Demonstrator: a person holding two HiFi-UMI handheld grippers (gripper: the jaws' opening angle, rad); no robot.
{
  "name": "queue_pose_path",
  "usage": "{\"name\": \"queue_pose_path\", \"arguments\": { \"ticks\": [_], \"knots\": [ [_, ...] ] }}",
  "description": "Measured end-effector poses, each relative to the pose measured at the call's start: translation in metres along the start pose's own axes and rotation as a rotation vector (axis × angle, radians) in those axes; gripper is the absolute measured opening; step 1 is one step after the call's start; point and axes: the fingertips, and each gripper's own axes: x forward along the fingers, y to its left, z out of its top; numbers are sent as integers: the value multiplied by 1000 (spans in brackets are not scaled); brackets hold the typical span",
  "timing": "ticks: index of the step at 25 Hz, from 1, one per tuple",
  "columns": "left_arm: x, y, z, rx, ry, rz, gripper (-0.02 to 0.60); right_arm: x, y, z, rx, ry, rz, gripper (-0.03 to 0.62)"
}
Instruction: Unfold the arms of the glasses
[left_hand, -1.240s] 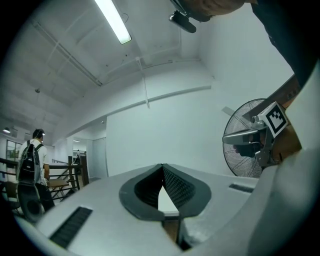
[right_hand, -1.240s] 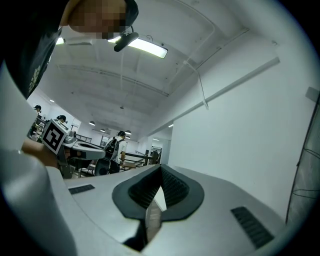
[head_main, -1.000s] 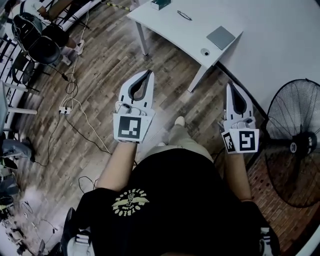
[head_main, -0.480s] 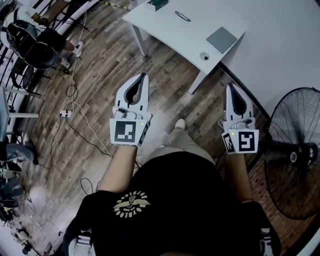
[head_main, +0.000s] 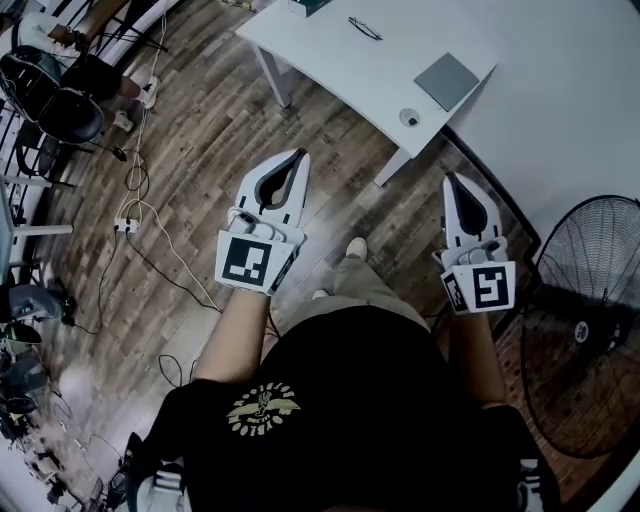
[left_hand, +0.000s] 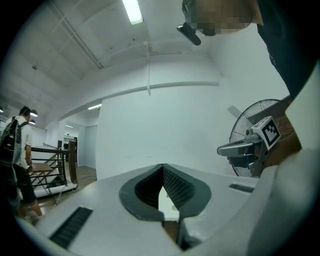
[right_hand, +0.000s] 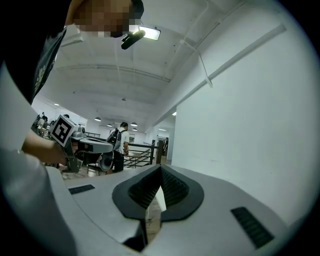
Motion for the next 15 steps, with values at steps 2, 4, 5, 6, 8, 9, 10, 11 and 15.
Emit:
{"name": "queue_pose_path", "arguments": {
  "ticks": [2, 4, 5, 6, 8, 9, 10, 11, 15],
  "knots": [
    [13, 4, -3, -8, 26, -14, 6, 10, -7, -5, 18, 30, 15, -5],
    [22, 10, -3, -16, 40, 1, 6, 18, -14, -9, 32, 52, 23, -5],
    [26, 13, -2, -15, 42, 12, 6, 22, -18, -10, 35, 56, 26, -5],
    [30, 16, -1, -10, 39, 21, 6, 26, -22, -10, 34, 57, 28, -5],
    [39, 20, 5, 6, 22, 31, 6, 36, -30, -8, 26, 51, 32, -5],
    [43, 23, 8, 14, 12, 36, 6, 41, -33, -6, 22, 45, 36, -5],
    [48, 25, 12, 20, 2, 40, 6, 47, -37, -3, 18, 39, 40, -5],
    [53, 27, 15, 26, -4, 44, 6, 53, -41, -1, 15, 32, 44, -5],
    [72, 30, 21, 52, 2, 65, 6, 71, -61, 4, 16, 7, 64, -5]
  ]
}}
